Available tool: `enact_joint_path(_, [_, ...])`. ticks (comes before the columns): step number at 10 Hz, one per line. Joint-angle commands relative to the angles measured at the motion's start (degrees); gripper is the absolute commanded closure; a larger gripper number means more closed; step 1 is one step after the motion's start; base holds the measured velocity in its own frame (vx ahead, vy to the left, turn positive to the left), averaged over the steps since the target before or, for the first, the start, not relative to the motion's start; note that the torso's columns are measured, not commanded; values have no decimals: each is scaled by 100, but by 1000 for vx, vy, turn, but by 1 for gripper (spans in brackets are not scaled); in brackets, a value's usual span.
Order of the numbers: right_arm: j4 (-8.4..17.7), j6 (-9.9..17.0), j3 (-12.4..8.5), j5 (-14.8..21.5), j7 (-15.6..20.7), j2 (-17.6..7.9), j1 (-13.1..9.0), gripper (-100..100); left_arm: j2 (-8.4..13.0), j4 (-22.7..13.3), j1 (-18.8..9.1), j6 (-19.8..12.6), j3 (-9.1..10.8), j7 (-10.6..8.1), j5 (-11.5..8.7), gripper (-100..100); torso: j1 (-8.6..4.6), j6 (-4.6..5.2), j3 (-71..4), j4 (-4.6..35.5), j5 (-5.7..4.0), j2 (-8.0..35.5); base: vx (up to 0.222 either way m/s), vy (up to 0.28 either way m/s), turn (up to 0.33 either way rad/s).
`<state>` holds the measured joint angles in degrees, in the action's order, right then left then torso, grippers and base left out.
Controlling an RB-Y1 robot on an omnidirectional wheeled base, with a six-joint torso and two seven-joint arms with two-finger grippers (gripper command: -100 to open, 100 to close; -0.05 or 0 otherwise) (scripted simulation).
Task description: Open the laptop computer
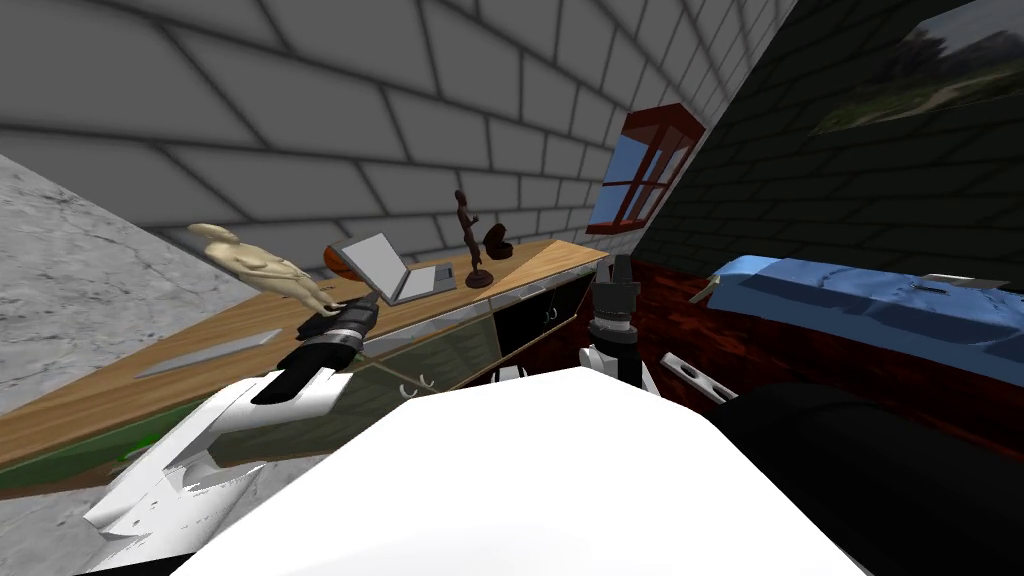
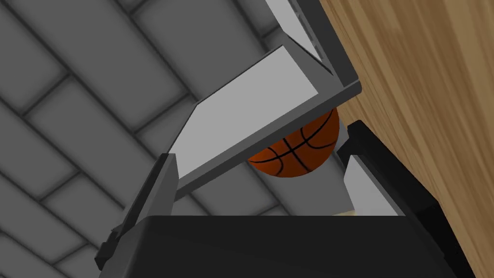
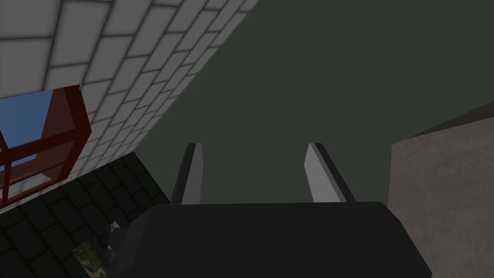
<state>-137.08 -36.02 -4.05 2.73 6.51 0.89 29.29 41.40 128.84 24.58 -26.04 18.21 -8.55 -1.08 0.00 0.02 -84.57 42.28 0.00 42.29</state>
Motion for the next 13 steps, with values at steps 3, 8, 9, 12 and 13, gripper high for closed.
enact_joint_path(3, [0, 0, 0, 0, 0, 0, 1, 0, 639, -121, -66, -812, 273, -125, 68, -100, -1, -4, -1, -1, 0, -2, 32, 25, -134])
enact_joint_path(8, [0, 0, 0, 0, 0, 0, 0, 0, 906, -142, -100, -1191, 397, -181, 103, -100, -2, -2, 2, 1, 0, 3, 15, 14, -83])
enact_joint_path(9, [0, 0, 0, 0, 0, 0, 1, 0, 1032, -251, -4, -1024, 441, -300, 84, -100, -2, -5, 2, 1, 0, 3, 32, -22, 81])
enact_joint_path(12, [-1, -1, 0, 0, 0, 1, 2, 0, 1272, -471, 193, -630, 523, -531, 43, -100, -16, -1, -14, -7, -5, -21, 89, -66, 102])
enact_joint_path(13, [-1, -1, 0, 0, 0, 1, 2, 0, 1392, -580, 292, -433, 564, -647, 22, -100, -3, 1, -3, -2, -2, -2, 54, -48, 74])
